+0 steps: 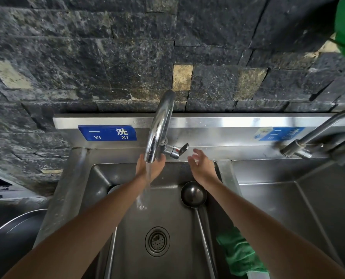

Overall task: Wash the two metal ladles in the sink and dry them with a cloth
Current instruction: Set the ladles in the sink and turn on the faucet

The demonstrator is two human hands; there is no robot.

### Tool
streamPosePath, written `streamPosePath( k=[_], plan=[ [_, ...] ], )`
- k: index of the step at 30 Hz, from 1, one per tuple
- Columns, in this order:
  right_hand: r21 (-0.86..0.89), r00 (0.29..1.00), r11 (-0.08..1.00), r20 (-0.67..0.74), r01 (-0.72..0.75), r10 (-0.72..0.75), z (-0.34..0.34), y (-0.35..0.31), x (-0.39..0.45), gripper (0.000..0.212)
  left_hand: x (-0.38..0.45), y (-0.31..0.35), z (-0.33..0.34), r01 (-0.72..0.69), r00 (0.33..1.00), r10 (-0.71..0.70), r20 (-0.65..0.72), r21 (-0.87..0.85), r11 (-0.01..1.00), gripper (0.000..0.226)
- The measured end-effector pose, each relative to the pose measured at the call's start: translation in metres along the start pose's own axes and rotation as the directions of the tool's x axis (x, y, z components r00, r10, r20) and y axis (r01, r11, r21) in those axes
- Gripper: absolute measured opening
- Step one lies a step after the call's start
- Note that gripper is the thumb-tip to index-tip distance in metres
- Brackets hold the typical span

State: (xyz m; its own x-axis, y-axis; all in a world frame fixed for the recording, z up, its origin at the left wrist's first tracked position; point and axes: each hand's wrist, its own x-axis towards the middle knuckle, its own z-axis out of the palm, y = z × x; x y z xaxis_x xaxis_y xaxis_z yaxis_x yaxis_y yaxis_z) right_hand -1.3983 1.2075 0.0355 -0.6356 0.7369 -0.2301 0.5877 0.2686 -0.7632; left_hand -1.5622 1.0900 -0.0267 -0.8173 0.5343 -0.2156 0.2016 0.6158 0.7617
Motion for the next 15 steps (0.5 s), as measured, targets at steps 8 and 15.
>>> streamPosePath(
  k=[8, 15],
  plan=[
    [-0.007, 0.999, 0.999, -0.018, 0.037, -0.037, 0.014, -0.027, 0.026, 0.052, 0.015, -0.021, -0.005, -0.176, 0.984, 0.175, -0.023, -0.147, 0.973, 0.059],
    [0.012, 0.998, 0.999, -0.052, 0.039, -0.039, 0.020, -0.024, 0.026, 0.042, 0.008, -0.013, -0.006, -0.243, 0.970, 0.242, -0.023, -0.043, 0.969, 0.016]
  ],
)
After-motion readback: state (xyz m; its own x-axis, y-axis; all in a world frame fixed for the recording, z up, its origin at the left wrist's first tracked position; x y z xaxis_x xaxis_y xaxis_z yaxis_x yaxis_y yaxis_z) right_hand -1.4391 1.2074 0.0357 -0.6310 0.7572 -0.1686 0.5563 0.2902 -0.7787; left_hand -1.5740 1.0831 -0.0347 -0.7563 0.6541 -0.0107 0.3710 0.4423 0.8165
